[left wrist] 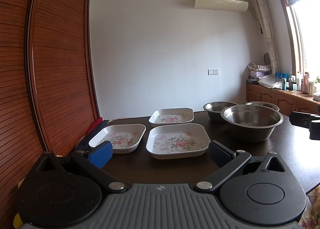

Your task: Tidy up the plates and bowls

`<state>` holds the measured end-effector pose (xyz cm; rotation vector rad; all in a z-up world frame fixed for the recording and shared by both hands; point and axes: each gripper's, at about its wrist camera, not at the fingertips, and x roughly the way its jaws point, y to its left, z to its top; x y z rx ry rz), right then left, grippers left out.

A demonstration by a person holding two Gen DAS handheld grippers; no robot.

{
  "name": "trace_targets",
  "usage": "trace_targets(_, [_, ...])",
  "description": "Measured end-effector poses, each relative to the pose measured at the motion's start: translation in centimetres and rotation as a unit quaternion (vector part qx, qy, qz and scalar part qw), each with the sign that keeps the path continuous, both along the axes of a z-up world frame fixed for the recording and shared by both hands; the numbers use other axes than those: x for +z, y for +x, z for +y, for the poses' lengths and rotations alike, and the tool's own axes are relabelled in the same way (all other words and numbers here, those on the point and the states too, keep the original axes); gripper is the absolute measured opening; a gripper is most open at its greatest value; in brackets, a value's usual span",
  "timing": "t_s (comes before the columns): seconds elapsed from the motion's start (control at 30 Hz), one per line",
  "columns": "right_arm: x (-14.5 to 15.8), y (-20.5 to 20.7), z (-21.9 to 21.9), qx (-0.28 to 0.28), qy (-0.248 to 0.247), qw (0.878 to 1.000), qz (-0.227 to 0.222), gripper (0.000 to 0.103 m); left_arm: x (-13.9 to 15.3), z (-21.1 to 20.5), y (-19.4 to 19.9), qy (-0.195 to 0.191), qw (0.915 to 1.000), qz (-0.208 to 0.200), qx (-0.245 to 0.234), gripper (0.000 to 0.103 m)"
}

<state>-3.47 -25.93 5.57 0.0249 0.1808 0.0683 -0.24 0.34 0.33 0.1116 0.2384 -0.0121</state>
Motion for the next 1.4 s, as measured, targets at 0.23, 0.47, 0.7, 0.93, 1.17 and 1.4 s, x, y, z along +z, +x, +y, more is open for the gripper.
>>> trace_targets(0.23, [0.14,-0.19,-0.16,0.001,0.001,1.000,-0.001,0.103,-0.23,0.10,0.00,0.001,1.0000,0.001,0.000,0.103])
trace_targets(0.47, [0.21,-0.27,-0.30,0.000,0.000,1.000,-0.002,0.103,-0.35,0.14,0.03,0.000,1.0000,0.001,0.000,0.103])
trace_targets(0.7, [0.20,-0.25,-0.38,0.000,0.002,1.000,-0.001,0.103,-0.27,0.09,0.05,0.000,1.0000,0.001,0.001,0.103])
trace_targets(0.93, [0.20,-0.20,-0.39,0.000,0.002,1.000,0.003,0.103,-0.37,0.05,0.04,0.000,1.0000,0.003,0.000,0.103])
trace_targets(1.17, [0.16,-0.17,-0.50,0.001,0.003,1.000,0.002,0.103,-0.20,-0.11,-0.01,0.002,1.0000,0.001,-0.002,0.103])
trace_targets(1.4, [-0.03,0.04,-0.32,0.007,0.002,1.000,0.005,0.103,-0.35,-0.13,0.13,0.003,1.0000,0.002,-0.003,0.103])
